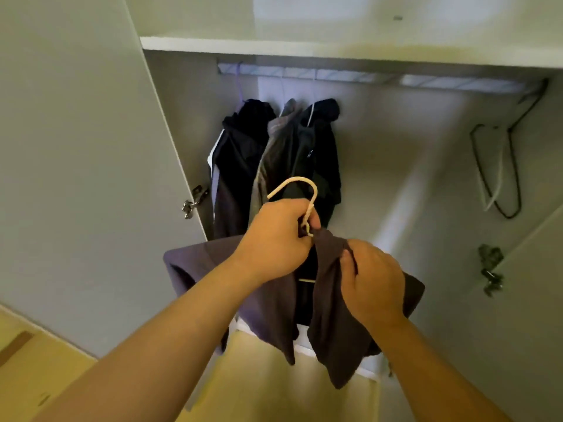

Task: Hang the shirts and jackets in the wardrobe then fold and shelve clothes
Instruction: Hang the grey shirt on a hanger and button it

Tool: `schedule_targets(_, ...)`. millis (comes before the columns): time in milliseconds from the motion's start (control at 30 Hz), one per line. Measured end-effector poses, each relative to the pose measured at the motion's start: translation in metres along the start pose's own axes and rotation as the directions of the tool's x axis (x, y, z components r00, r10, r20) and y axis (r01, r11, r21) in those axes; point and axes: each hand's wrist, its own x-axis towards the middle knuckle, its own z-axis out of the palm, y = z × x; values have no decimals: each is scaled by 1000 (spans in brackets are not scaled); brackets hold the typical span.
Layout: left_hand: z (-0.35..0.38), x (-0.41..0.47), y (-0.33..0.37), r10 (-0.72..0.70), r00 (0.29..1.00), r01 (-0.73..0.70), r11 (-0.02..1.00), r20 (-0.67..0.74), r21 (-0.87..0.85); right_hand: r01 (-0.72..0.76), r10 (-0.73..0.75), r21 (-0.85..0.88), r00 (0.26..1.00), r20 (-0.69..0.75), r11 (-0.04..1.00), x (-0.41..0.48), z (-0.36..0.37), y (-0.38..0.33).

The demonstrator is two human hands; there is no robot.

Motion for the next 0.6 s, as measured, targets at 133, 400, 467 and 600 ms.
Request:
schedule_targets(133, 30, 52, 23, 169, 982, -164, 985, 81, -57, -87, 73, -137, 991, -109, 987, 6, -19, 43)
schedule_targets(400, 80, 134, 65, 490, 839, -430, 863, 237, -264, -370, 205, -481, 910, -360, 795, 11, -57, 68)
schedule_targets(467, 87, 148, 73, 561, 783, -462, 814, 268, -352, -419, 182, -558, 884, -430, 717, 8, -64, 64)
schedule_targets(600, 106, 168, 75, 659, 696, -482, 723, 286, -494, -522, 192, -646, 838, -511, 557, 5, -70, 52)
